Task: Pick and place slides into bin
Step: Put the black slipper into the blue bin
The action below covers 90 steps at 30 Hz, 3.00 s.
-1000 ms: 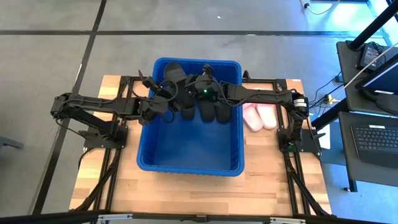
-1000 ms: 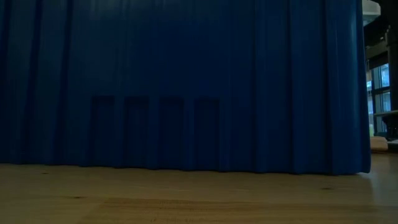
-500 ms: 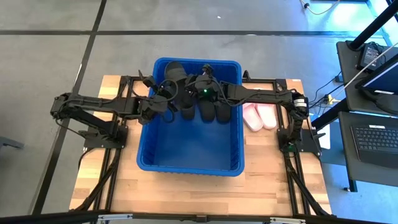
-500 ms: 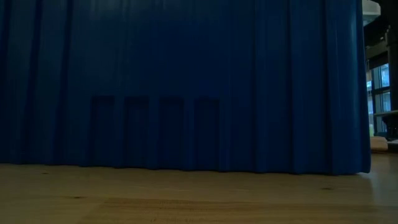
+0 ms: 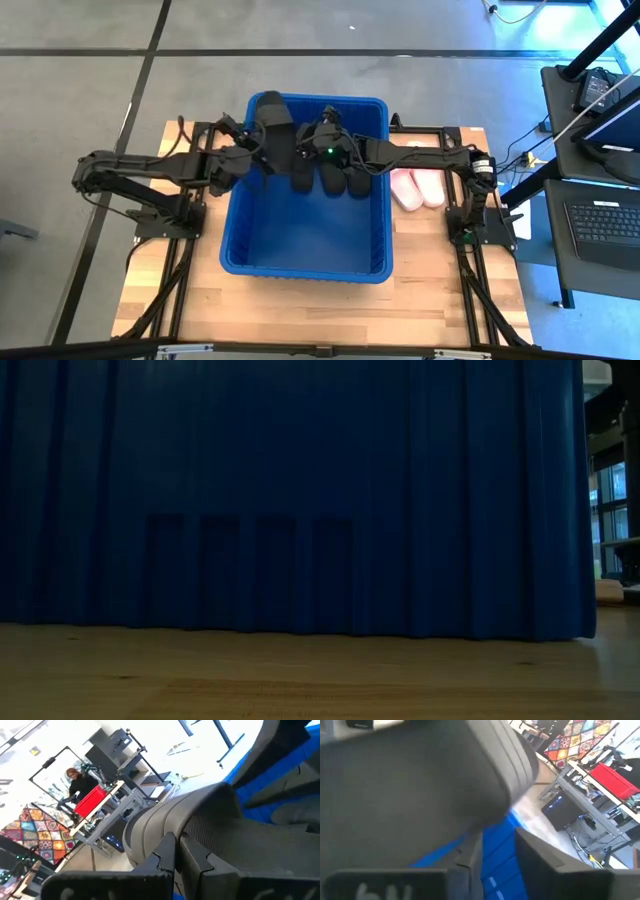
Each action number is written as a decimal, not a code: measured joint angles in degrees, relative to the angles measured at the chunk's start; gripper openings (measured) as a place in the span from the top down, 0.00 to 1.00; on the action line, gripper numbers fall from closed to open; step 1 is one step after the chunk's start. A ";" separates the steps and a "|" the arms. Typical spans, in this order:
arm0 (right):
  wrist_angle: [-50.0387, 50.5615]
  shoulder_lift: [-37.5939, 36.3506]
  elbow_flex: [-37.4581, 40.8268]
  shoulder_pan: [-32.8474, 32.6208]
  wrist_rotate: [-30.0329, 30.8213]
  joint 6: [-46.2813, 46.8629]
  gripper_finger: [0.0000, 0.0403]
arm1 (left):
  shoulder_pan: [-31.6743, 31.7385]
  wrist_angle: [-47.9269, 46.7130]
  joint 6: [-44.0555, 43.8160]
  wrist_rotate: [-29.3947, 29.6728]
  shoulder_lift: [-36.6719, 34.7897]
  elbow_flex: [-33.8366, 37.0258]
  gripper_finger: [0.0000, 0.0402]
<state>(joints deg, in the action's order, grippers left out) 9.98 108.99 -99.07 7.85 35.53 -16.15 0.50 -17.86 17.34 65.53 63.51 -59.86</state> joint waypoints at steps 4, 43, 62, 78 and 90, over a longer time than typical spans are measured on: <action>0.17 0.00 -0.70 0.24 0.41 -1.48 0.59 | 0.66 -2.48 -0.02 -0.34 -1.72 0.00 1.00; 5.46 0.00 -3.61 -4.32 11.43 -15.38 0.35 | 21.76 -6.63 -2.67 -35.26 5.70 1.08 1.00; 9.69 0.00 -3.61 -4.13 10.97 -5.14 0.35 | 25.93 11.99 -0.61 -37.18 6.25 18.53 1.00; 9.66 0.00 -3.61 -4.13 10.95 -4.88 0.35 | 27.29 6.31 1.39 -37.00 9.01 18.60 0.94; 9.72 0.00 -3.61 -4.13 10.97 -4.86 0.35 | 26.85 6.47 2.41 -36.58 8.98 18.71 0.78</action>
<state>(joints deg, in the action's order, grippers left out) 19.70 108.99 -102.67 3.73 46.50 -21.02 27.35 -11.39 19.76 28.95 72.49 -41.15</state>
